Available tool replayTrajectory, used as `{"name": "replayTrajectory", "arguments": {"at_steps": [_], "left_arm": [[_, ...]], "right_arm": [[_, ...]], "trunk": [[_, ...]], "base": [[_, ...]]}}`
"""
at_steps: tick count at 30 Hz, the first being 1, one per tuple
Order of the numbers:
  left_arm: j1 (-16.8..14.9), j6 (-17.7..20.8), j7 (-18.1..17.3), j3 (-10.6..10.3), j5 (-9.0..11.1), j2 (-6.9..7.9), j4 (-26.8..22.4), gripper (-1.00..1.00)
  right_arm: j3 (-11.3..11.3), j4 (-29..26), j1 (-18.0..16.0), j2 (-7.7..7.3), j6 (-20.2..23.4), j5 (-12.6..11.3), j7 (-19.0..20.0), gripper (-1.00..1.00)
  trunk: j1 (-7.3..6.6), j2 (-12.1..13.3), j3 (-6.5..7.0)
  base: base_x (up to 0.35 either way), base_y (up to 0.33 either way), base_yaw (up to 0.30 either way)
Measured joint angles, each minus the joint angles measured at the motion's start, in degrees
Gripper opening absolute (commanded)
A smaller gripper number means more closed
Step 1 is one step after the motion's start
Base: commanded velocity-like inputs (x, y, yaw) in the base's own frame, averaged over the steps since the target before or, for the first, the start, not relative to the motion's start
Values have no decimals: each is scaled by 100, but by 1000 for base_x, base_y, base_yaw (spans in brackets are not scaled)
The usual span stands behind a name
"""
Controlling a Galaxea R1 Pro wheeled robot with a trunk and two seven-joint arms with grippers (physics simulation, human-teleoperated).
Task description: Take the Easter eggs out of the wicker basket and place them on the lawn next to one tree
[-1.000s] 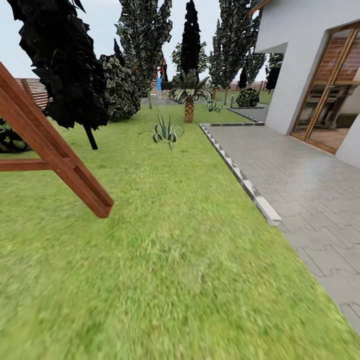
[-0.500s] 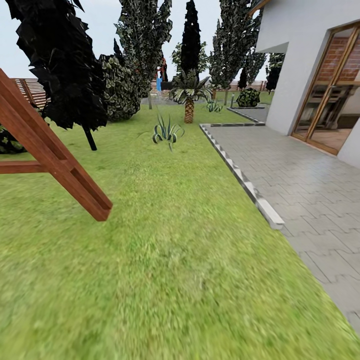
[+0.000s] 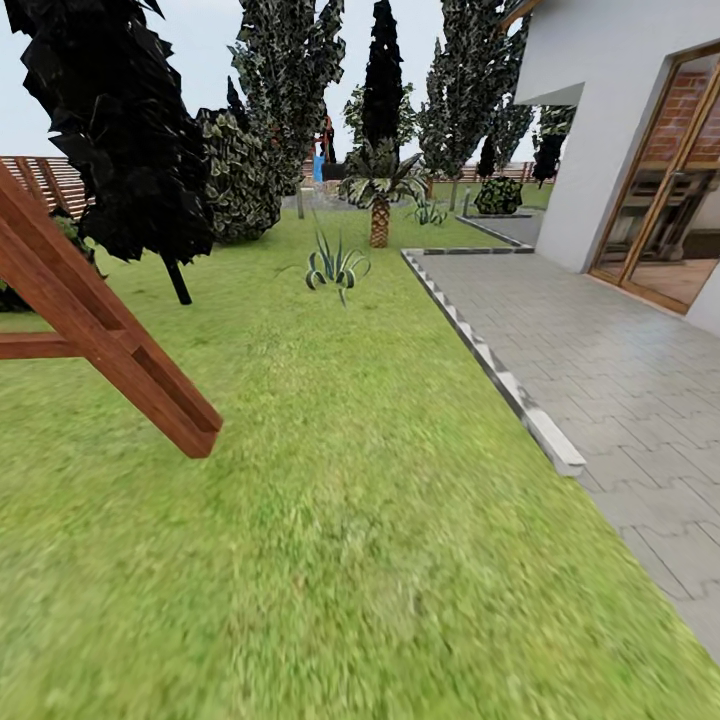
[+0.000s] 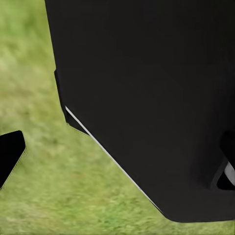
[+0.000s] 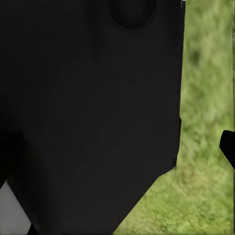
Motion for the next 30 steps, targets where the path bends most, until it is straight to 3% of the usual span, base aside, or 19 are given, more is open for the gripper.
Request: {"name": "replayTrajectory", "arguments": {"at_steps": [14,30], "left_arm": [[-1,-9,0,0,0,-8,-2,100],[-1,-5,0,0,0,-8,-2,100]], "right_arm": [[-9,150,3,27,13,-13,-4,100],[-15,151,3,11,3,-34,-3,100]], "trunk": [[0,0,0],[0,0,0]], "base": [[341,0,2],[341,0,83]]}}
